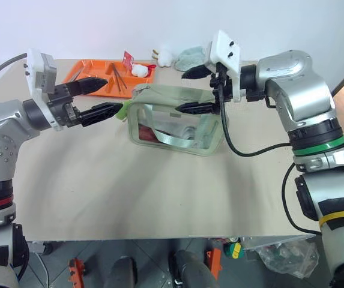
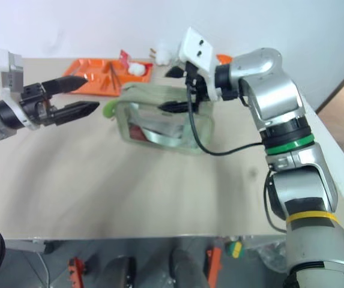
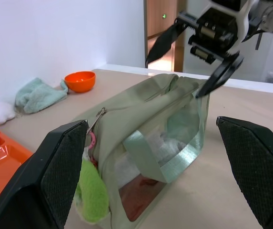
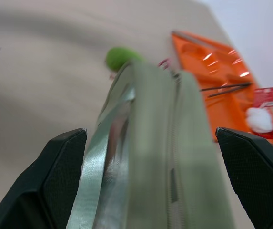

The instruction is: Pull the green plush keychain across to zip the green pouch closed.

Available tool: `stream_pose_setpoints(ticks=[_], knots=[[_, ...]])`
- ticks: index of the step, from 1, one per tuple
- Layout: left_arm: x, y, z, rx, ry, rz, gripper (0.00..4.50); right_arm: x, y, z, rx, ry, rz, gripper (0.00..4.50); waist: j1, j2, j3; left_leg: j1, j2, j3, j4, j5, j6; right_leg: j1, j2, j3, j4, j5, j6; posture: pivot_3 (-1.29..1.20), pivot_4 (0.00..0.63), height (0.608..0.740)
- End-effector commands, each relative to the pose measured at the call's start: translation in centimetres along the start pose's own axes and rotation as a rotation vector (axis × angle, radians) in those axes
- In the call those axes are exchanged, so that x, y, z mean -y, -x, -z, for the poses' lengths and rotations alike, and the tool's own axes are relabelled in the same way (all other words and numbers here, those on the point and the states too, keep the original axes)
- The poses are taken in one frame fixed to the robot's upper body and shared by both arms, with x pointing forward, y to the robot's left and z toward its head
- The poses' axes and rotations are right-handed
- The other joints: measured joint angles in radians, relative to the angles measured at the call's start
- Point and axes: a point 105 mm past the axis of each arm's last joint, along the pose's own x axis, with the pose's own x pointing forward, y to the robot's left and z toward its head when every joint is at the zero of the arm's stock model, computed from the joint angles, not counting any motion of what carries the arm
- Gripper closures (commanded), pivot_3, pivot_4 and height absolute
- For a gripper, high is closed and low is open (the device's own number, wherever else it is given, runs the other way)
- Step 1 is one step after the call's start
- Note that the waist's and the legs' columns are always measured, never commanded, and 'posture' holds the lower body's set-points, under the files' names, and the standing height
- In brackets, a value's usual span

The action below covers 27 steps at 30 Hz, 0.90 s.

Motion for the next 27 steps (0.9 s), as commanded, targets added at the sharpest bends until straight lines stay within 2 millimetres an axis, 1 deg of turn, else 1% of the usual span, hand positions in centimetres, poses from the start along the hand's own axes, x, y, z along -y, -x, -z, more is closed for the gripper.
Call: stream_pose_setpoints(ticks=[1, 4, 8, 9, 10, 13, 14, 20, 21, 22, 27], knots=[[0.4, 0.1, -1.0, 0.02, -0.037, 0.004, 0.01, 0.4, -0.1, -0.5, -0.029, 0.081, -0.022, 0.0, 0.0, 0.0, 0.0, -0.001, 0.0, 0.0, 0.0, 0.0, 0.0, -0.001, 0.0, 0.0, 0.0, 0.0, 0.0, 0.0, 0.15, 0.74], [0.4, 0.0, -1.0, 0.025, -0.033, -0.002, 0.01, 0.6, -0.5, 0.1, -0.057, 0.09, -0.032, 0.0, 0.0, 0.0, 0.0, -0.001, 0.0, 0.0, 0.0, 0.0, 0.0, -0.001, 0.0, 0.0, 0.0, 0.0, 0.0, 0.0, 0.15, 0.74], [0.4, 0.0, -0.7, 0.022, -0.025, -0.01, 0.01, 0.8, -0.9, 0.4, -0.072, 0.099, -0.042, 0.0, 0.0, 0.0, 0.0, 0.0, 0.0, 0.0, 0.001, 0.0, 0.0, -0.002, 0.0, 0.0, 0.003, 0.001, -0.001, 0.0, 0.15, 0.74], [0.4, -0.1, -0.6, 0.022, -0.024, -0.012, 0.0, 0.8, -1.0, 0.4, -0.075, 0.101, -0.043, 0.41, 0.0, 0.0, 0.0, 0.0, 0.0, 0.0, 0.001, 0.0, 0.0, -0.003, 0.0, 0.0, 0.004, 0.001, -0.001, 0.0, 0.15, 0.74], [0.4, -0.1, -0.5, 0.021, -0.02, -0.015, 0.0, 0.8, -1.0, 0.4, -0.078, 0.103, -0.043, 0.57, -0.001, 0.0, 0.0, 0.0, 0.0, 0.0, 0.001, 0.0, 0.0, -0.003, 0.0, 0.0, 0.005, 0.001, -0.001, 0.0, 0.15, 0.74], [0.2, 0.0, -0.4, 0.025, -0.013, -0.023, 0.0, 0.9, -1.1, 0.6, -0.085, 0.102, -0.037, 1.51, -0.001, 0.0, 0.0, 0.0, 0.0, 0.001, 0.002, 0.0, -0.001, -0.005, 0.001, 0.0, 0.01, 0.0, -0.002, 0.0, 0.15, 0.74], [0.2, 0.0, -0.4, 0.029, -0.012, -0.026, 0.0, 0.9, -1.1, 0.7, -0.087, 0.101, -0.038, 1.96, -0.001, 0.0, 0.0, 0.0, 0.0, 0.001, 0.003, 0.001, -0.001, -0.005, 0.001, 0.0, 0.012, 0.0, -0.003, 0.0, 0.15, 0.74], [-0.3, -0.1, -1.0, 0.062, 0.003, -0.039, 0.0, 0.5, -0.8, 1.3, -0.102, 0.099, -0.057, 3.95, -0.001, 0.0, 0.0, 0.0, 0.001, -0.001, 0.004, 0.002, -0.003, -0.005, 0.002, 0.0, 0.014, -0.001, -0.003, 0.0, 0.15, 0.74], [-0.4, -0.1, -1.1, 0.066, 0.005, -0.039, 0.0, 0.5, -0.8, 1.4, -0.104, 0.099, -0.059, 4.35, -0.001, 0.0, 0.0, 0.001, 0.001, -0.001, 0.005, 0.002, -0.003, -0.005, 0.002, 0.0, 0.014, -0.001, -0.003, 0.0, 0.15, 0.74], [-0.4, -0.1, -1.1, 0.067, 0.006, -0.04, 0.0, 0.4, -0.8, 1.5, -0.105, 0.099, -0.06, 4.43, -0.001, 0.0, 0.0, 0.0, 0.001, -0.001, 0.005, 0.002, -0.003, -0.005, 0.002, 0.0, 0.014, -0.001, -0.003, 0.0, 0.15, 0.74], [-0.7, 0.2, -1.4, 0.082, 0.014, -0.053, 0.0, 0.3, -0.8, 1.8, -0.111, 0.093, -0.064, 4.43, -0.001, 0.0, 0.0, 0.0, 0.001, -0.001, 0.006, 0.002, -0.003, -0.005, 0.002, 0.0, 0.014, -0.001, -0.003, 0.0, 0.15, 0.74]])
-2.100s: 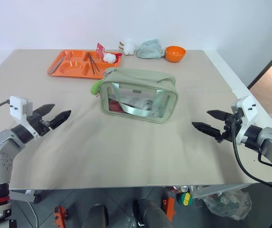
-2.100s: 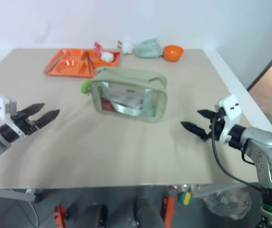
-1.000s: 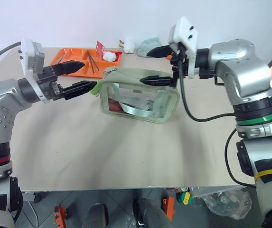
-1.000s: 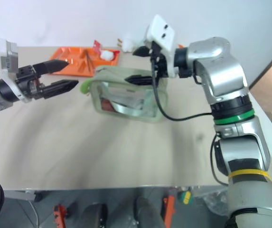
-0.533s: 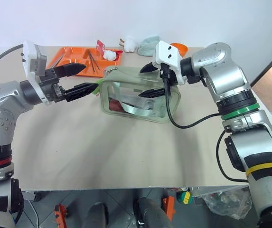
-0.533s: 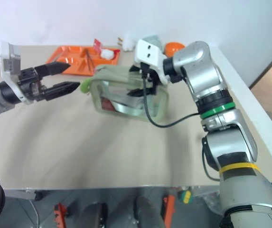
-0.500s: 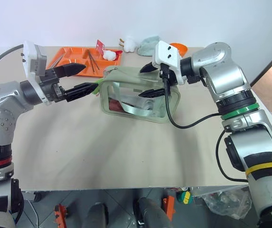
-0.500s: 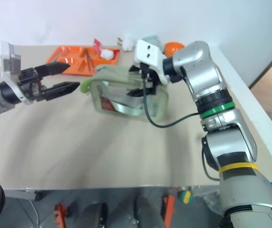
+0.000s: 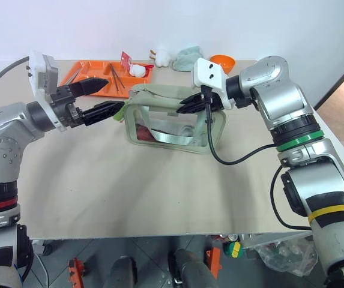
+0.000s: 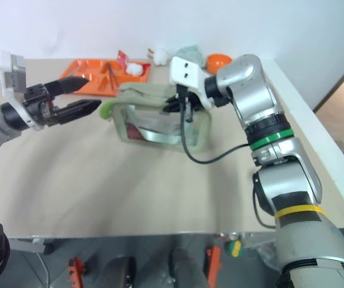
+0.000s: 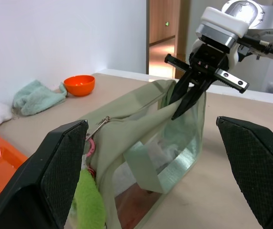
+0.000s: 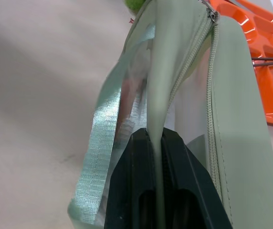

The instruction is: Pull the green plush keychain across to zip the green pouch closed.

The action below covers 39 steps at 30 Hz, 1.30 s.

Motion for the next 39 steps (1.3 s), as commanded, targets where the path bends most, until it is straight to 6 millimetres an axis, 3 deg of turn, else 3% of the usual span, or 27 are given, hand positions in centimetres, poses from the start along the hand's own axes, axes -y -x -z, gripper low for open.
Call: stream_pose_setpoints(ticks=[1, 4, 9, 20, 25, 35, 39], knots=[[-0.4, 0.5, -1.9, 0.059, -0.019, -0.022, 0.0, 0.4, 0.9, -0.5, 0.011, 0.029, 0.03, 4.43, 0.0, 0.0, 0.0, 0.0, 0.0, 0.0, 0.0, 0.0, 0.0, 0.0, 0.0, 0.0, 0.0, 0.0, 0.0, 0.0, 0.15, 0.74], [-0.7, 0.8, -2.4, 0.081, -0.005, -0.036, 0.0, 0.5, 0.9, -0.4, 0.009, 0.018, 0.04, 4.43, 0.0, 0.0, 0.0, 0.0, 0.0, 0.0, 0.0, 0.0, 0.0, 0.0, 0.0, 0.0, 0.0, 0.0, 0.0, 0.0, 0.15, 0.74], [-1.2, 1.3, -2.8, 0.115, 0.027, -0.066, 0.0, 0.2, 1.7, -2.6, 0.064, 0.034, 0.024, 4.43, 0.0, 0.0, 0.0, 0.0, 0.0, -0.001, 0.0, 0.0, 0.0, 0.0, 0.0, 0.0, 0.0, 0.0, 0.0, 0.0, 0.15, 0.74], [-0.9, 1.1, -1.7, 0.093, 0.057, -0.056, 0.0, -2.9, 2.2, -4.5, 0.083, 0.095, -0.043, 4.43, 0.0, 0.0, 0.0, -0.001, 0.0, -0.002, 0.002, 0.0, 0.0, 0.0, 0.0, -0.002, 0.001, 0.0, 0.0, 0.0, 0.15, 0.74], [-0.8, 1.0, -1.9, 0.093, 0.059, -0.05, 0.0, -5.1, 1.6, -4.6, 0.105, 0.079, -0.073, 4.43, 0.001, 0.0, 0.0, -0.001, 0.001, -0.005, 0.002, 0.0, -0.001, 0.001, 0.0, -0.003, 0.001, -0.002, 0.002, 0.0, 0.15, 0.74], [-0.7, 0.6, -2.0, 0.09, 0.068, -0.037, 0.0, -6.6, 0.8, -4.9, 0.132, 0.004, -0.077, 4.43, 0.0, 0.0, 0.0, -0.001, 0.001, -0.007, 0.003, 0.003, -0.004, 0.001, 0.002, -0.005, 0.002, -0.001, 0.002, 0.0, 0.15, 0.74], [-0.6, 0.4, -1.8, 0.085, 0.068, -0.033, 0.0, -6.2, 0.5, -4.8, 0.137, -0.031, -0.044, 4.43, -0.001, 0.0, 0.0, -0.001, 0.001, -0.007, 0.004, 0.003, -0.004, 0.001, 0.002, -0.004, 0.002, -0.001, 0.002, 0.0, 0.15, 0.74]])
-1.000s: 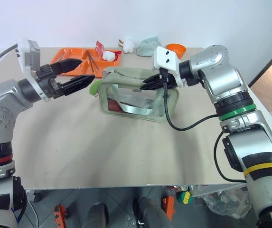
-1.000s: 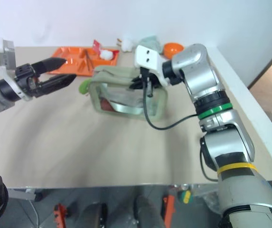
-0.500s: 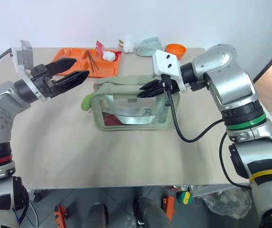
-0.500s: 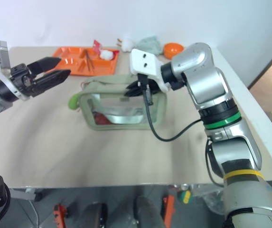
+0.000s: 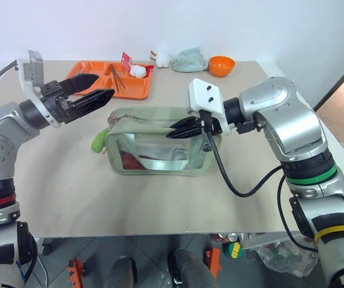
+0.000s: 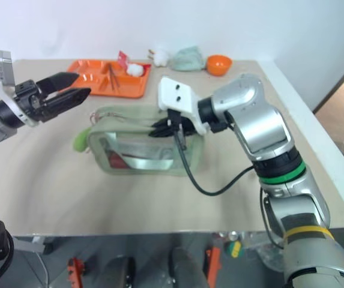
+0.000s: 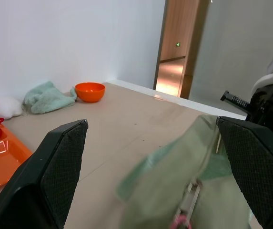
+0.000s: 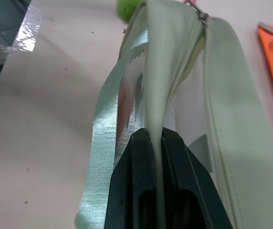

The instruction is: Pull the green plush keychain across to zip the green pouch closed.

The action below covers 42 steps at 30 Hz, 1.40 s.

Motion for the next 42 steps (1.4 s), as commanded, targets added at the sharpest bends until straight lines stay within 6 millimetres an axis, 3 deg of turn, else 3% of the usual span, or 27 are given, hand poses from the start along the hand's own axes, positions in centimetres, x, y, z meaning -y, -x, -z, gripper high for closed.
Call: stream_pose_setpoints(ticks=[1, 2, 3, 9, 12, 16, 19, 24, 30, 42], knots=[[0.7, -0.3, -1.2, 0.021, -0.043, 0.028, 0.0, 0.5, 0.4, -1.4, 0.042, 0.023, 0.051, 4.43, 0.0, 0.0, 0.0, 0.0, 0.0, 0.0, 0.0, 0.0, 0.0, 0.0, 0.0, 0.0, 0.0, 0.0, 0.0, 0.0, 0.15, 0.74], [0.7, -0.3, -1.2, 0.021, -0.043, 0.028, 0.0, 0.6, 0.4, -1.4, 0.044, 0.019, 0.055, 3.78, 0.0, 0.0, 0.0, 0.0, 0.0, 0.0, 0.0, 0.0, 0.0, 0.0, 0.0, 0.0, 0.0, 0.0, 0.0, 0.0, 0.15, 0.74], [0.6, -0.3, -1.2, 0.022, -0.042, 0.028, 0.0, 0.6, 0.4, -1.3, 0.047, 0.012, 0.058, 3.63, 0.0, 0.0, 0.0, 0.0, 0.0, 0.0, 0.0, 0.0, 0.0, 0.0, 0.0, 0.0, 0.0, 0.0, 0.0, 0.0, 0.15, 0.74], [0.7, -0.4, -1.2, 0.021, -0.038, 0.032, 0.0, 2.3, 1.4, -1.2, 0.059, -0.046, 0.122, 1.51, 0.0, 0.0, 0.0, 0.0, 0.0, 0.0, 0.0, 0.0, 0.0, 0.0, 0.0, 0.0, 0.0, 0.0, 0.0, 0.0, 0.15, 0.74], [0.7, -0.5, -1.0, 0.015, -0.029, 0.04, 0.0, 1.1, 3.9, -3.1, 0.202, -0.097, 0.004, 1.51, 0.001, 0.0, 0.0, 0.0, 0.0, 0.0, 0.0, 0.0, 0.0, 0.0, 0.0, 0.0, 0.0, 0.0, 0.0, 0.0, 0.15, 0.74], [1.1, -0.6, -0.7, -0.004, -0.021, 0.067, 0.0, 1.8, 6.6, -3.4, 0.247, -0.133, 0.028, 1.51, 0.002, 0.0, 0.0, 0.0, 0.0, -0.001, 0.0, 0.0, 0.0, 0.001, -0.001, -0.001, -0.001, 0.0, 0.0, 0.0, 0.15, 0.74], [1.9, -0.6, -0.2, -0.043, -0.033, 0.108, 0.0, 1.8, 8.3, -2.7, 0.229, -0.144, 0.06, 1.51, 0.001, 0.0, 0.0, 0.0, -0.001, -0.001, 0.0, 0.0, 0.0, 0.001, -0.001, -0.001, -0.001, 0.0, 0.001, 0.0, 0.15, 0.74], [3.1, 0.2, -0.2, -0.108, -0.045, 0.183, 0.0, 1.2, 10.1, 1.3, 0.093, -0.2, 0.144, 1.51, 0.0, 0.0, 0.0, 0.001, -0.001, 0.0, 0.0, 0.0, 0.0, 0.002, 0.0, 0.0, -0.001, -0.001, 0.001, 0.0, 0.15, 0.74], [5.7, -0.3, -0.1, -0.168, -0.066, 0.331, 0.0, -0.8, 9.9, 4.5, -0.004, -0.274, 0.163, 1.51, 0.0, 0.001, 0.0, 0.001, 0.0, 0.0, 0.0, 0.0, 0.0, 0.001, 0.0, 0.0, 0.0, -0.001, 0.001, 0.0, 0.15, 0.74], [6.1, -1.3, -0.2, -0.159, -0.058, 0.366, 0.0, -1.2, 8.3, 5.3, 0.001, -0.315, 0.187, 1.51, 0.0, 0.001, 0.0, 0.002, 0.0, 0.0, 0.0, 0.001, 0.001, 0.002, 0.001, 0.001, 0.0, 0.0, 0.001, 0.0, 0.15, 0.74]])
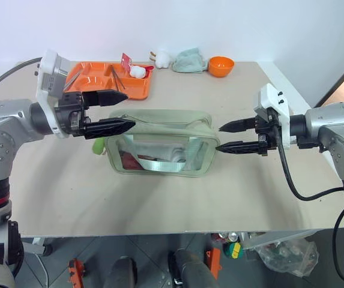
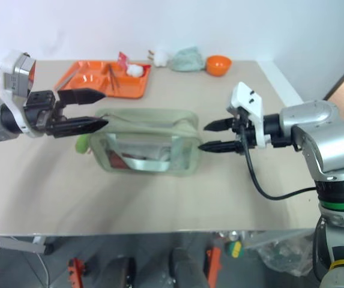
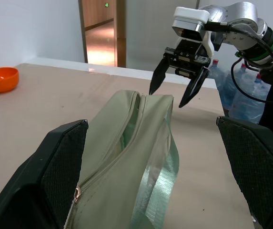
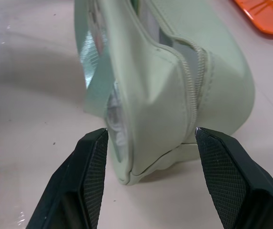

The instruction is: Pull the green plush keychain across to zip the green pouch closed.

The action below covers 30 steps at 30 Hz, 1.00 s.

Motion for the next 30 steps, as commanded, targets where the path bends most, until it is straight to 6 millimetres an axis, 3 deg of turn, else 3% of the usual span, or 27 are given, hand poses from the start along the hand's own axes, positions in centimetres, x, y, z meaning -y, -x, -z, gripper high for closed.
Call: stream_pose_setpoints(ticks=[1, 3, 4, 12, 16, 21, 25, 30], knots=[[0.3, -0.2, -0.7, 0.011, -0.026, 0.022, 0.0, -0.1, -0.3, -1.2, 0.038, 0.036, 0.012, 1.51, 0.0, 0.0, 0.0, 0.0, 0.0, 0.0, 0.0, 0.0, 0.0, 0.0, 0.0, 0.0, 0.0, 0.0, 0.0, 0.0, 0.15, 0.74], [0.3, -0.2, -0.6, 0.012, -0.022, 0.021, 0.0, 0.2, -0.6, -1.4, 0.05, 0.018, 0.028, 1.51, 0.0, 0.0, 0.0, 0.0, 0.0, 0.0, 0.0, 0.0, 0.0, 0.0, 0.0, 0.0, 0.0, 0.0, 0.0, 0.0, 0.15, 0.74], [0.3, -0.2, -0.6, 0.014, -0.019, 0.018, 0.0, 0.4, -0.7, -1.5, 0.059, 0.018, 0.036, 1.76, 0.0, 0.0, 0.0, 0.0, 0.0, 0.0, 0.0, 0.0, 0.0, 0.0, 0.0, 0.0, 0.0, 0.0, 0.0, 0.0, 0.15, 0.74], [0.2, 0.3, -0.4, 0.027, 0.002, -0.009, 0.0, 0.2, -1.0, -1.9, 0.092, 0.026, 0.017, 4.42, 0.001, 0.0, 0.0, 0.0, 0.0, 0.0, 0.0, 0.0, 0.0, 0.0, 0.0, 0.0, 0.0, 0.0, 0.0, 0.0, 0.15, 0.74], [-0.3, 1.1, -0.3, 0.029, 0.015, -0.048, 0.0, 0.1, -1.0, -1.8, 0.097, 0.027, 0.012, 4.49, 0.001, 0.0, 0.0, 0.0, 0.0, 0.0, 0.0, 0.0, 0.0, 0.0, 0.0, 0.0, 0.0, 0.0, 0.0, 0.0, 0.15, 0.74], [-2.3, 4.6, -0.2, 0.035, 0.048, -0.211, 0.0, 0.7, -1.4, -1.1, 0.063, 0.006, 0.046, 4.49, -0.001, 0.0, 0.0, 0.0, 0.001, 0.0, 0.0, 0.0, 0.0, 0.0, 0.001, 0.0, 0.0, 0.0, 0.0, 0.0, 0.15, 0.74], [-4.0, 9.6, 2.8, -0.004, 0.165, -0.412, 0.0, 0.2, -1.6, -0.5, 0.049, 0.012, 0.027, 4.49, -0.003, 0.0, 0.0, 0.001, 0.001, 0.0, 0.0, 0.0, 0.0, 0.0, 0.001, 0.0, 0.0, 0.0, 0.0, 0.0, 0.15, 0.74], [-3.3, 10.5, 6.5, -0.082, 0.232, -0.462, 0.0, 0.2, -1.6, -0.5, 0.057, 0.006, 0.03, 4.49, 0.001, -0.001, -0.001, 0.0, 0.001, 0.0, 0.0, 0.0, 0.0, 0.0, 0.0, -0.001, 0.0, 0.0, -0.001, 0.0, 0.15, 0.74]])
